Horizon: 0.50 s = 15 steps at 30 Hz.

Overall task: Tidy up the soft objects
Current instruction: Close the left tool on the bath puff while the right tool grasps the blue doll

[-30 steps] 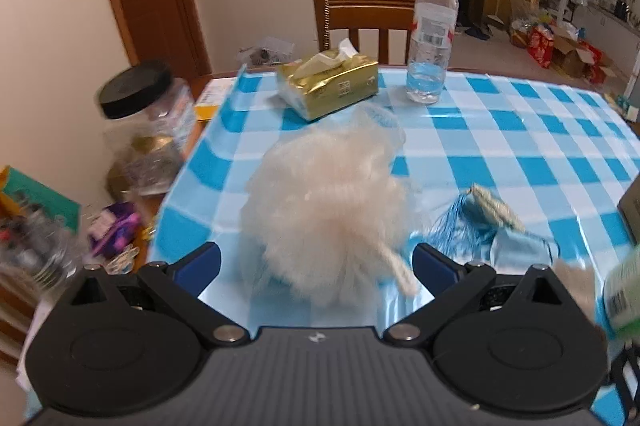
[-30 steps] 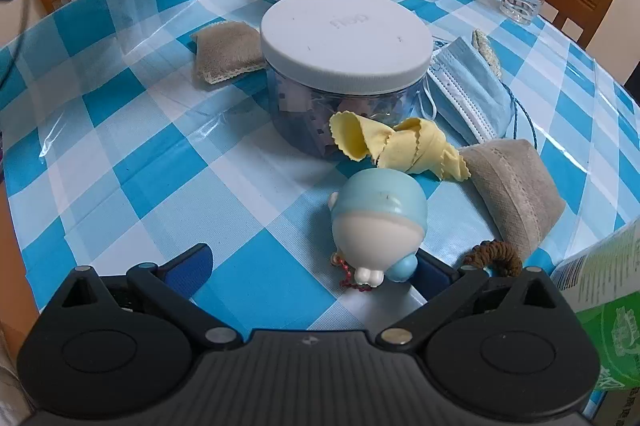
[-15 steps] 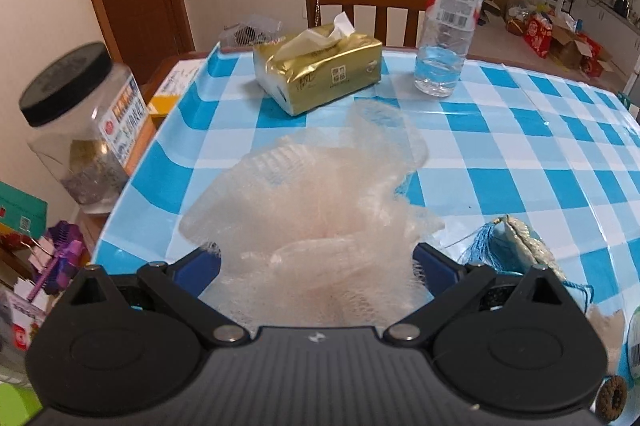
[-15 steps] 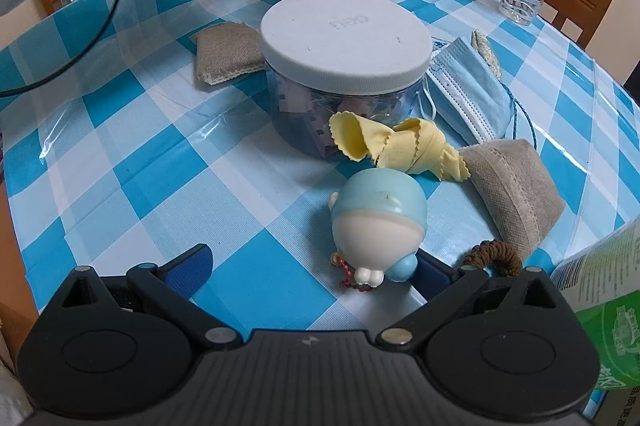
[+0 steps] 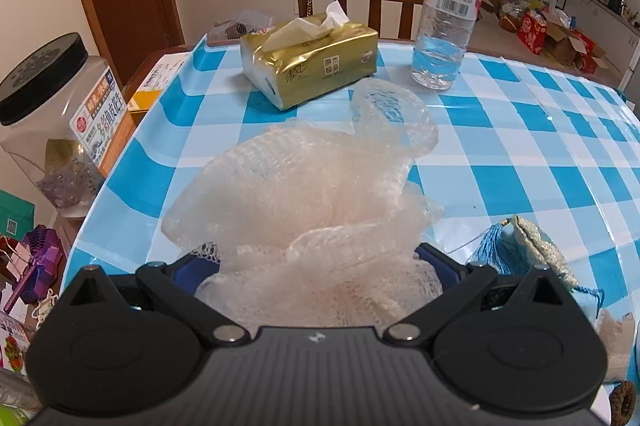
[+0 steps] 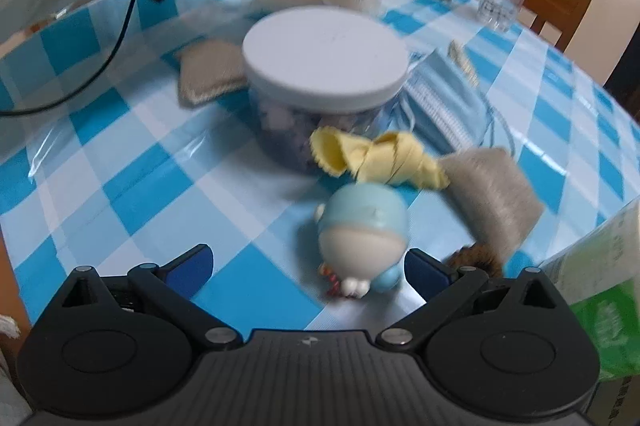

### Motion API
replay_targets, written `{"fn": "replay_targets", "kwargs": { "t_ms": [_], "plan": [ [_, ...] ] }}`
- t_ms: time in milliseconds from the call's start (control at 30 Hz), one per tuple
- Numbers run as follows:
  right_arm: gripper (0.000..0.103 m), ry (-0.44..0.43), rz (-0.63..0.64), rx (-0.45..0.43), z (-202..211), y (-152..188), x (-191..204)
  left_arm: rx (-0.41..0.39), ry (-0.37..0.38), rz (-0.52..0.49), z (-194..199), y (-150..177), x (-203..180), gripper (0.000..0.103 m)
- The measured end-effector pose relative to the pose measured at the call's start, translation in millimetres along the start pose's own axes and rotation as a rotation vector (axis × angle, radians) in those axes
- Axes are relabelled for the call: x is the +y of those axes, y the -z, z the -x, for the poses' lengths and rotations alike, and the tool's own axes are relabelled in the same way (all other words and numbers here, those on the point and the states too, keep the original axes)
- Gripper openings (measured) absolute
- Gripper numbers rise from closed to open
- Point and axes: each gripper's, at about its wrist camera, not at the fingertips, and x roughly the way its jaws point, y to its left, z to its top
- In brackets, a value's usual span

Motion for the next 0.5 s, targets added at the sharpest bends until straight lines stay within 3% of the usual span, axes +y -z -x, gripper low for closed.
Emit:
{"fn": "replay_targets", "kwargs": {
  "t_ms": [133, 367, 500],
  "plan": [
    [0.099, 0.028, -0.009, -0.031, 2, -7, -7, 0.002, 0.002, 0.001, -3, -1, -1, 0.102],
    [0.075, 0.051, -0.022, -0.018, -5, -12, -18, -0.007, 0.006, 0.02, -2, -1, 0, 0.102],
    [0.06, 0.047, -0.026, -0.001, -7, -12, -20, 0.006, 0.03, 0.052, -2, -2, 3, 0.094]
  ]
}}
